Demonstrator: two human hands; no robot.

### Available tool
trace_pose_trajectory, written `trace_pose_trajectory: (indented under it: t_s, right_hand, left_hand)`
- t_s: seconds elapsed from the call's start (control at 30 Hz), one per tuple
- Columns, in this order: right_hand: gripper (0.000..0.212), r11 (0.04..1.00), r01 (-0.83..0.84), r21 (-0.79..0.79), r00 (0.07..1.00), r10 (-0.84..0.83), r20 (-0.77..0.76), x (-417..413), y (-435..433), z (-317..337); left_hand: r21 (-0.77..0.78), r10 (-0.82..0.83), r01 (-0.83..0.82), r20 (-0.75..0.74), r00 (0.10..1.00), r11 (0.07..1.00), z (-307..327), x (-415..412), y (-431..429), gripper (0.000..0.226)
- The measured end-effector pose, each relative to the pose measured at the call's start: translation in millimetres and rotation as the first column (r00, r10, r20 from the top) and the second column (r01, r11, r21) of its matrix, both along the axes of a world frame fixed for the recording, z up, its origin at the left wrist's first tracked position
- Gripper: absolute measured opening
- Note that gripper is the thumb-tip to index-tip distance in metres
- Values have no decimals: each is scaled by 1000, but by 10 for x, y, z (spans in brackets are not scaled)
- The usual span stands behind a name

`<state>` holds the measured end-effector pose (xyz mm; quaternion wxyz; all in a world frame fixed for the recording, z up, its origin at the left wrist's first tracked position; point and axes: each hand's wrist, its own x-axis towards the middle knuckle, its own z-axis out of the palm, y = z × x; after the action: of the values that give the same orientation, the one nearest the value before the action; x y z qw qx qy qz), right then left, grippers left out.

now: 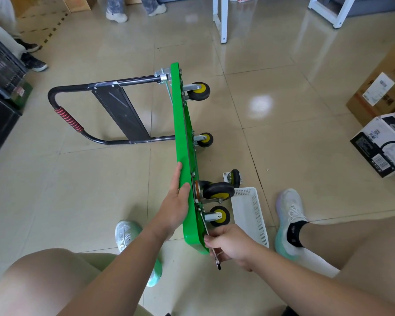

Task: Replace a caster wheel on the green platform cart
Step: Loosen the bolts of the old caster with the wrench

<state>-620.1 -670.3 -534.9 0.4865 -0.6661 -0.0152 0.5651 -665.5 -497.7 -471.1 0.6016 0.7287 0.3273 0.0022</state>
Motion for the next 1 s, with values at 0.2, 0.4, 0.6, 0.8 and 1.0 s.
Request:
trace_pose_trajectory:
  t_s: [0.2,0.4,0.6,0.8,1.0]
  right_hand:
    - [37,999,30,-21,994,-27,106,-45,-4,-353]
    - [30,993,119,-27,986,-115,119,109,201,-722]
    - [23,996,87,-6,970,-83,227,272,187,-532]
    - [27,979,-180,-94,893,203,402,143,-265,-292]
    - [8,982,-186,-27,926,184,330,-24,-203,-72]
  left_hand:
    - [-2,-9,9,11,1000,1000,-12,8,5,58]
    - [1,14,-14,15,1000,1000,-68,8,29,57]
    - [5,19,-19,18,1000,1000,-62,3,23,58]
    - [18,3,-4,19,1000,1000,-24,0,17,59]
    - [3,13,-13,18,1000,1000,-22,-5,12,58]
